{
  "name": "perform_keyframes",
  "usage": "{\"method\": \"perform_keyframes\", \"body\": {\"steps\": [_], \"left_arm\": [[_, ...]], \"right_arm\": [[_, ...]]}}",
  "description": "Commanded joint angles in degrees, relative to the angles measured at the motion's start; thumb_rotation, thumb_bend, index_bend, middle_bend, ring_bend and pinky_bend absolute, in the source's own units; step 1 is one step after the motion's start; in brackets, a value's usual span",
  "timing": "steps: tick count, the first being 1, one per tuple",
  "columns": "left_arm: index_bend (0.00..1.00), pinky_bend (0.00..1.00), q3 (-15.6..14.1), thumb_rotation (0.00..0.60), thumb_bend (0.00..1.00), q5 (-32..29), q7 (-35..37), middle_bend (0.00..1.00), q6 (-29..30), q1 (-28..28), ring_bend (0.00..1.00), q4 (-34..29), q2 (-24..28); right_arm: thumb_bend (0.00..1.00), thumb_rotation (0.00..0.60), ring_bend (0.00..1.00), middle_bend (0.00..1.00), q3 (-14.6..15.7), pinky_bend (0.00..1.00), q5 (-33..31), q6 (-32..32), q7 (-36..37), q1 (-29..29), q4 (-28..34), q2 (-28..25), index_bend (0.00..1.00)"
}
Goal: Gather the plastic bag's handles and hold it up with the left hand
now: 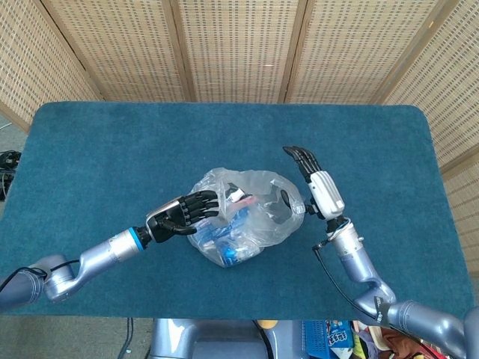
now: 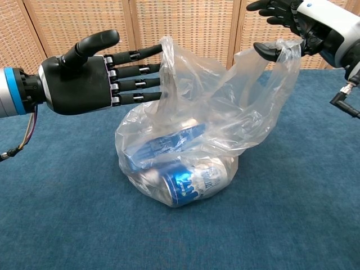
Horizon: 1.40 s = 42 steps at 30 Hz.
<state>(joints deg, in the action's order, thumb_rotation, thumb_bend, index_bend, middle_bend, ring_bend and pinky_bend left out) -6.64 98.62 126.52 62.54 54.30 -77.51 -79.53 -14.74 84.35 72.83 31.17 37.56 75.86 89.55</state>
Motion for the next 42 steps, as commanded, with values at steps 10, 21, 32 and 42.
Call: {"method": "perform_keyframes", "body": {"steps": [10, 21, 32, 42], "left_arm": [[0.13, 0.08, 0.92, 0.6, 0.09, 0.1, 7.98, 0.06, -0.98, 3.05, 0.07, 3.97, -3.64], [0.15, 0.09, 3.93, 0.6, 0.08, -1.4, 14.2, 0.1, -0.36, 5.52, 0.08, 8.44, -9.18], [0.55, 0.44, 0.02, 0.6, 0.1, 1.62, 20.58, 0.56, 9.03, 0.97, 0.42, 14.71, -8.86], [0.1, 0.18, -5.64, 0.6, 0.09, 5.7, 24.86, 0.08, 13.55, -1.89, 0.1, 25.87, -9.97]], "right_arm": [[0.51, 0.6, 0.0, 0.12, 0.4, 0.0, 1.35, 0.45, -0.85, 0.23, 2.04, -0.61, 0.0], [0.51, 0.6, 0.0, 0.12, 0.73, 0.0, 1.33, 0.51, -2.86, -0.09, 3.9, -1.39, 0.0], [0.51, 0.6, 0.0, 0.12, 0.7, 0.0, 0.38, 0.16, -2.22, -0.5, 2.33, -1.45, 0.0], [0.51, 0.6, 0.0, 0.12, 0.98, 0.0, 0.91, 0.16, -2.51, -0.36, 1.97, -1.13, 0.0]]}}
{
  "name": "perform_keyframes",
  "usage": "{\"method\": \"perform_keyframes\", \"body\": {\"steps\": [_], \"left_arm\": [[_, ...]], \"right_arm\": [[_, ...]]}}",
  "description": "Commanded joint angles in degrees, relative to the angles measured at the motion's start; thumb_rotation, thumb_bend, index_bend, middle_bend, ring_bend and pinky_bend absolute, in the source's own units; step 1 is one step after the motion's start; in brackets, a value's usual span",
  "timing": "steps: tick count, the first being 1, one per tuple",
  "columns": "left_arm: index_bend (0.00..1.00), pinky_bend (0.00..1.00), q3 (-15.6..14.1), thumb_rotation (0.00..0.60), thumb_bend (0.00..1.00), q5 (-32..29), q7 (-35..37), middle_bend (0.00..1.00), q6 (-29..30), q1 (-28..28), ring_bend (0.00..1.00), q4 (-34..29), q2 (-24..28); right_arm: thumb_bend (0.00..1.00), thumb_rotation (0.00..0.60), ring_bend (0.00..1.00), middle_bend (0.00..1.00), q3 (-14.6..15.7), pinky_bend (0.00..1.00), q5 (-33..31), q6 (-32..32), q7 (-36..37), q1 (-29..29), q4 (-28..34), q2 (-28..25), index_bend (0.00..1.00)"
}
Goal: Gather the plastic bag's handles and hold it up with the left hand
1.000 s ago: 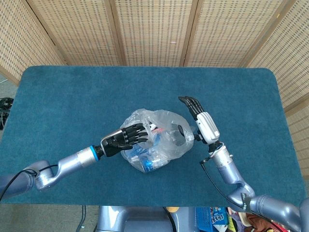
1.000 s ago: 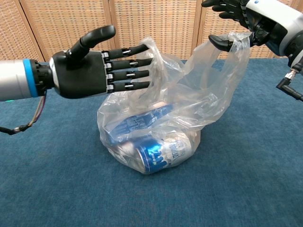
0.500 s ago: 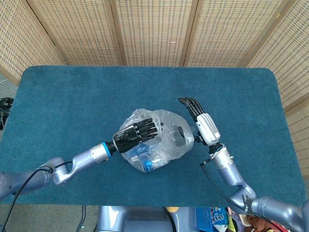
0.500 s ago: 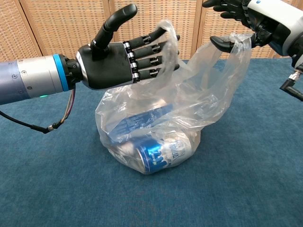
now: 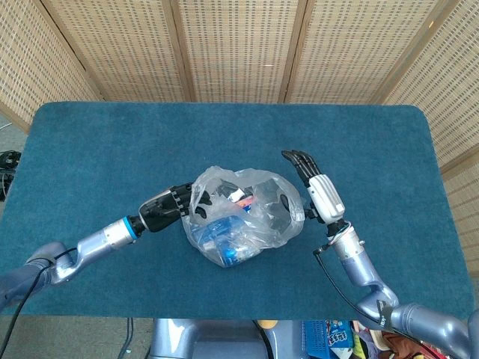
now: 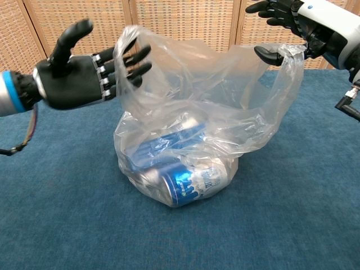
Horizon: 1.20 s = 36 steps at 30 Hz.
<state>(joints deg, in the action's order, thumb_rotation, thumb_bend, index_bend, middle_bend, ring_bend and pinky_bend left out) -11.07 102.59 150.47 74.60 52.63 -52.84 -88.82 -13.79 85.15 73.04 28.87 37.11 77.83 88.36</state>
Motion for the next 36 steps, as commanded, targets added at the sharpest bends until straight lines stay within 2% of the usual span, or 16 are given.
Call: {"method": "perform_keyframes", "body": {"steps": [1, 6, 13, 17, 19, 21, 25, 36], "left_arm": [[0.09, 0.18, -1.27, 0.6, 0.09, 2.25, 1.11, 0.08, 2.04, 0.09, 0.1, 1.34, -0.94], [0.08, 0.18, -1.25, 0.6, 0.09, 4.41, 1.12, 0.07, 4.16, 2.43, 0.1, 0.39, -2.16], [0.1, 0.18, 1.53, 0.6, 0.09, 0.54, -0.68, 0.1, 0.66, 4.76, 0.11, -4.68, -2.24], [0.15, 0.23, 2.31, 0.6, 0.09, -0.77, 0.24, 0.21, 0.06, 5.19, 0.18, -5.98, -2.32], [0.22, 0.27, 1.97, 0.6, 0.09, -0.6, 0.77, 0.29, 0.54, 4.98, 0.24, -5.09, -2.66], [0.25, 0.29, 1.52, 0.6, 0.09, -0.16, 0.49, 0.31, 1.11, 4.76, 0.26, -3.89, -2.87], [0.25, 0.29, 0.93, 0.6, 0.09, -0.21, -5.09, 0.31, 0.86, 3.91, 0.26, -2.67, -2.84], [0.23, 0.27, 1.15, 0.6, 0.09, -0.4, -12.87, 0.28, -0.66, 4.82, 0.24, -7.85, -0.43]], "right_arm": [[0.51, 0.6, 0.0, 0.12, 0.03, 0.0, 0.14, -0.07, -0.34, 0.13, 0.0, 0.08, 0.0], [0.51, 0.6, 0.0, 0.12, -0.02, 0.0, 0.11, -0.17, -1.07, 0.28, 0.12, 0.22, 0.0], [0.51, 0.6, 0.0, 0.12, 0.29, 0.0, 0.17, -0.03, -1.4, 0.01, -0.02, 0.19, 0.0], [0.51, 0.6, 0.0, 0.12, 0.16, 0.0, 0.03, 0.01, -1.17, -0.08, 0.02, 0.03, 0.0], [0.51, 0.6, 0.0, 0.12, 0.05, 0.0, 0.03, 0.04, -1.06, -0.09, 0.23, -0.19, 0.0], [0.51, 0.6, 0.0, 0.12, -0.06, 0.0, 0.14, 0.08, -1.05, -0.04, 0.47, -0.46, 0.0], [0.51, 0.6, 0.0, 0.12, -0.65, 0.0, 0.18, 0.19, -0.63, 0.12, 1.81, -1.28, 0.0], [0.51, 0.6, 0.0, 0.12, -3.15, 0.0, 0.09, 0.02, -3.63, 1.46, 8.7, -4.26, 0.01]]}}
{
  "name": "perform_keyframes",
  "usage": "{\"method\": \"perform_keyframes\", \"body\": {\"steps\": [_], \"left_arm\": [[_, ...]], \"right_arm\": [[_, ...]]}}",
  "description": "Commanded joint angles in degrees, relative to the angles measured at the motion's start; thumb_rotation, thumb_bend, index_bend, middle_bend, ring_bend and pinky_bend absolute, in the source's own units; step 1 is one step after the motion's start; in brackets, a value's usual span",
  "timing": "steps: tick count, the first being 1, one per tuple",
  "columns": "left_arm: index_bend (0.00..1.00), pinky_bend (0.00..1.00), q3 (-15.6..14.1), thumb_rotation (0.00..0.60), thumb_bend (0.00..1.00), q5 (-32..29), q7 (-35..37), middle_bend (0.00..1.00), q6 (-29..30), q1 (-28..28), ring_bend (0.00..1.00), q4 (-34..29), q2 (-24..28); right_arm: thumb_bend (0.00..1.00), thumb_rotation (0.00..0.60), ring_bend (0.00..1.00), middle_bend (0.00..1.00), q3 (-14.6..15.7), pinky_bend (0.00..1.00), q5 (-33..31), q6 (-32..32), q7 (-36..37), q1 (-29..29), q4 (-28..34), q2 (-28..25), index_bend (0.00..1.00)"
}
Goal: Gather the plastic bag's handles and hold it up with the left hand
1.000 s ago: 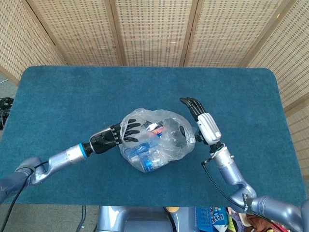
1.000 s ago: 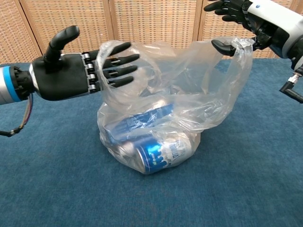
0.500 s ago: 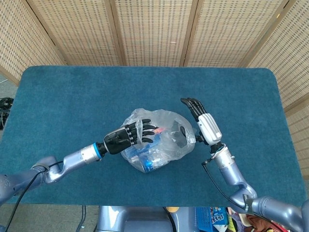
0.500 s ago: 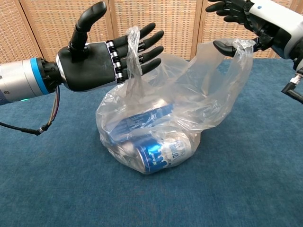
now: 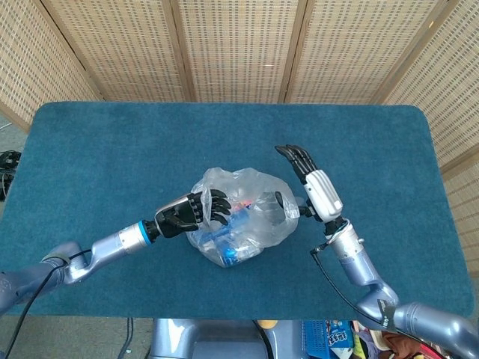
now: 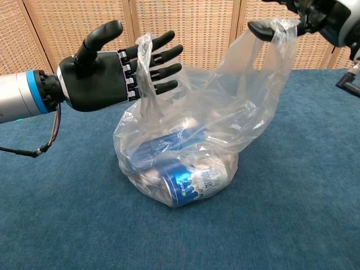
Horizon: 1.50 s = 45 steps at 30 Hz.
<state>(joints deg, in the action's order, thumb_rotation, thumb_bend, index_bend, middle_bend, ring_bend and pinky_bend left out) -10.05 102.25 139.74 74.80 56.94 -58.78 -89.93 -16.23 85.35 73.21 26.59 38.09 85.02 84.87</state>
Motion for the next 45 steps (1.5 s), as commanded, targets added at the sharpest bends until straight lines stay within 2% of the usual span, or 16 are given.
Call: {"method": "perform_keyframes", "body": {"steps": [1, 7, 20, 29, 39, 45], "left_arm": [[0.23, 0.26, 0.21, 0.6, 0.09, 0.01, -3.42, 0.28, -1.12, 0.75, 0.24, -2.83, 0.92], [0.23, 0.15, 1.71, 0.6, 0.09, -2.49, -12.22, 0.23, -4.09, 0.96, 0.19, -9.6, 2.69], [0.23, 0.14, 4.7, 0.6, 0.09, -4.73, -22.45, 0.22, -6.71, 1.7, 0.19, -17.6, 5.42], [0.23, 0.13, 7.5, 0.6, 0.09, -7.58, -35.99, 0.22, -9.14, 1.06, 0.19, -21.96, 3.4], [0.22, 0.1, 9.95, 0.6, 0.07, -9.48, -44.7, 0.2, -9.59, 0.17, 0.17, -24.18, 0.53], [0.22, 0.08, 12.03, 0.6, 0.05, -11.26, -48.45, 0.2, -8.61, -1.1, 0.17, -24.77, -1.26]], "right_arm": [[0.51, 0.6, 0.0, 0.12, -1.03, 0.0, -0.03, -0.26, -2.27, 0.78, 2.4, -1.16, 0.01], [0.51, 0.6, 0.0, 0.13, -2.27, 0.0, -1.64, -1.63, -6.05, 1.76, 6.29, -2.36, 0.01], [0.51, 0.6, 0.0, 0.13, -2.15, 0.0, -1.94, -2.54, -9.16, 2.43, 10.22, -3.17, 0.01], [0.51, 0.6, 0.0, 0.13, -2.83, 0.0, -2.29, -3.05, -11.13, 3.44, 12.35, -3.09, 0.01], [0.51, 0.6, 0.0, 0.13, -3.51, 0.0, -3.05, -3.8, -13.07, 4.53, 14.02, -2.76, 0.01], [0.51, 0.6, 0.0, 0.13, -2.86, 0.0, -2.64, -3.83, -14.24, 4.65, 14.46, -2.54, 0.01]]}}
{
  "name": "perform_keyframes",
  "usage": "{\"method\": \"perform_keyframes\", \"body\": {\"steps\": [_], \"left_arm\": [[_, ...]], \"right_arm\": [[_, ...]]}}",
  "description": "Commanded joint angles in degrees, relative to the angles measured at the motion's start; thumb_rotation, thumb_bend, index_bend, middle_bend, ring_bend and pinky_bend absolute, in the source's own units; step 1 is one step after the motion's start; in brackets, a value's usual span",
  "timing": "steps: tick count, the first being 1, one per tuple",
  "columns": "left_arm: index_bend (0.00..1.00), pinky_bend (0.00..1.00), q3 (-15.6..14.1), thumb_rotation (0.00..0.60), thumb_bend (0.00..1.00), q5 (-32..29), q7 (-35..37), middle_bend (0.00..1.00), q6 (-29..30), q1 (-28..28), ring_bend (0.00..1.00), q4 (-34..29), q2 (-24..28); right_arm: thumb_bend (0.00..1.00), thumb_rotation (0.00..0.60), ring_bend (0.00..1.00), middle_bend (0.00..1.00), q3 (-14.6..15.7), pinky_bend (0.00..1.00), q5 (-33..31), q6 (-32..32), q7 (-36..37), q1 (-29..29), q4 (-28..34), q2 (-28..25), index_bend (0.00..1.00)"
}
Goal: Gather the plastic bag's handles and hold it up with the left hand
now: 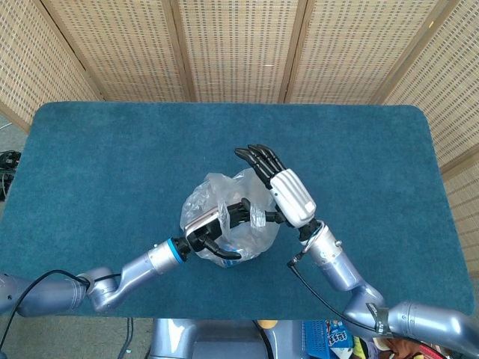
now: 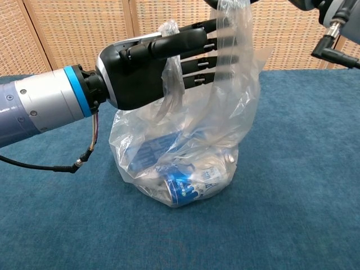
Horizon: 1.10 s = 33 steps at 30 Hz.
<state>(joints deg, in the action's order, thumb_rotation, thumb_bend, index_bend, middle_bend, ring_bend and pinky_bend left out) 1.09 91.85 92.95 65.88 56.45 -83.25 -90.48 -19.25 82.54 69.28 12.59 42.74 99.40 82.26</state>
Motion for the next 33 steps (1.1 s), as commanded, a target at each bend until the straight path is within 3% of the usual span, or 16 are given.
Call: {"method": "perform_keyframes", "body": {"steps": [1, 18, 23, 33], "left_arm": [[0.22, 0.08, 1.15, 0.6, 0.05, -1.13, -2.36, 0.2, 0.27, -0.86, 0.17, -0.43, -0.82], [0.21, 0.08, 3.3, 0.6, 0.01, -1.09, -7.72, 0.2, -1.93, -0.75, 0.17, -2.45, -1.24], [0.12, 0.08, 4.38, 0.6, 0.0, -2.78, -7.74, 0.2, -4.01, -0.26, 0.17, -2.65, -2.23], [0.11, 0.07, 7.17, 0.6, 0.0, -5.7, -8.89, 0.2, -7.03, 0.1, 0.17, -1.14, -5.53]], "right_arm": [[0.51, 0.6, 0.0, 0.13, 0.17, 0.0, 0.22, 0.3, -0.41, -0.04, 0.14, 0.12, 0.01], [0.51, 0.6, 0.0, 0.12, 0.18, 0.0, 0.28, 0.22, -1.84, 0.38, 0.91, -0.01, 0.01], [0.51, 0.6, 0.0, 0.13, 0.17, 0.0, 0.05, 0.01, -2.13, 0.73, 0.47, 0.57, 0.01], [0.51, 0.6, 0.0, 0.13, 0.41, 0.0, 0.29, -0.17, -2.14, 1.33, -0.26, 1.5, 0.01]]}}
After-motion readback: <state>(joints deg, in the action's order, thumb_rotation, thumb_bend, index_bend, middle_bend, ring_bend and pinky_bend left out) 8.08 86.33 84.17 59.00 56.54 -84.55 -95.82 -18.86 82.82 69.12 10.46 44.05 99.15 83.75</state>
